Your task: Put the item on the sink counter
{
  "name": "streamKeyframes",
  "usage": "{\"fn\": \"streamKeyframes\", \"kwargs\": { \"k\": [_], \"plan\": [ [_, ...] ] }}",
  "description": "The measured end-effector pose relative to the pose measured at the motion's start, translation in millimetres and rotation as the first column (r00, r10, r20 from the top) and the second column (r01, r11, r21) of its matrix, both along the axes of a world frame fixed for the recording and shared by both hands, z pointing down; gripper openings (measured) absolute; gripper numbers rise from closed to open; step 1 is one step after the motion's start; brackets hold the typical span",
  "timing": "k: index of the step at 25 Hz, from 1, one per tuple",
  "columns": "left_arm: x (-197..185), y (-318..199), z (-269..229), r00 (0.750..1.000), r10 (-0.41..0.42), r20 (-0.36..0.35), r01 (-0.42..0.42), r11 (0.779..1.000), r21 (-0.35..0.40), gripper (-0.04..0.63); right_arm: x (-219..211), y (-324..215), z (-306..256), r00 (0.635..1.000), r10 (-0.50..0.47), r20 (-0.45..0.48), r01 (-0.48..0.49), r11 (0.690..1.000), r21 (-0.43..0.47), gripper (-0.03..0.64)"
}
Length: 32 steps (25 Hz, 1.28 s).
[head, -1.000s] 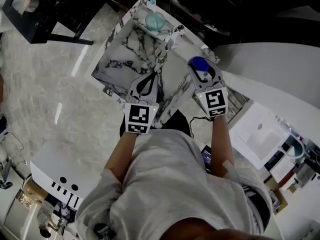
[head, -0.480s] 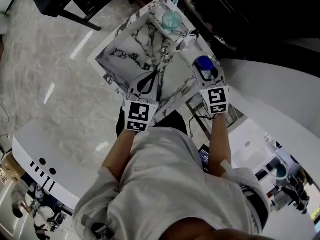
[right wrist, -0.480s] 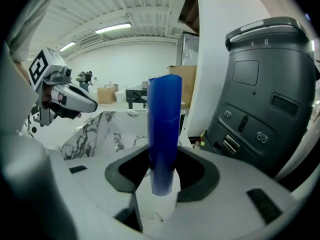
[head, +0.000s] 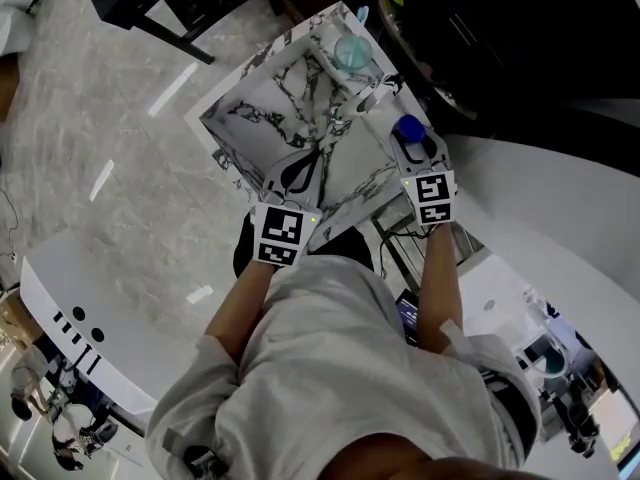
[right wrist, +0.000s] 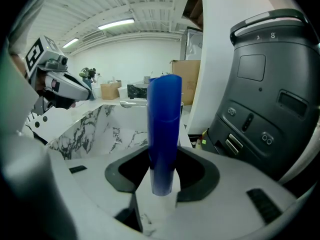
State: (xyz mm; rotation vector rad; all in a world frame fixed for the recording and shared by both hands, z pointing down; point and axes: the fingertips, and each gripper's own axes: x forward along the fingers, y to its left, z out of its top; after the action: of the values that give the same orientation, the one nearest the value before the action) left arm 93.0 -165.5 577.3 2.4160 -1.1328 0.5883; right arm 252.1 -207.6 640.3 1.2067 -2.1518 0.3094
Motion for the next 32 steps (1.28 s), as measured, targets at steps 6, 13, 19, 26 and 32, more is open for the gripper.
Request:
{"fn": "streamKeyframes", "kwargs": {
  "k": [6,13,19,26,32],
  "plan": [
    [4.1,2.1,-1.4,1.0,0.011,0.013,-0.011,1.0,-0.005,0.011,6.6,-9.4,9.1,1.0,0.002,-0.007,-0.002,1.0,-0.01,0.158],
    [2.9,-1.6,2.1,1.0,0.003,0.031,-0.003,1.0,-0.01,0.009,8.6,-14.9,15.4,1.0,-0.001,-0.01,0.001,1.0,-0.019,0.158],
    [9.0,-2.4,2.9,0.999,0.023,0.035,-0.023,1.0,-0.011,0.011,9.7,-15.0,18.0,1.0,0.015,0.012,-0.015,1.0,-0.019,0.158],
    [14.4,-3.0,5.2,0.998,0.044,0.039,-0.043,0.999,-0.011,0.009,14.3,-9.1,19.4,1.0,0.025,0.019,-0.025,1.0,-0.009,0.158],
    [21.3,-2.0,5.5,0.996,0.071,0.043,-0.071,0.997,-0.013,0.011,19.0,-5.2,19.7,0.999,0.043,0.015,-0.043,0.999,-0.009,0.159]
  ]
}}
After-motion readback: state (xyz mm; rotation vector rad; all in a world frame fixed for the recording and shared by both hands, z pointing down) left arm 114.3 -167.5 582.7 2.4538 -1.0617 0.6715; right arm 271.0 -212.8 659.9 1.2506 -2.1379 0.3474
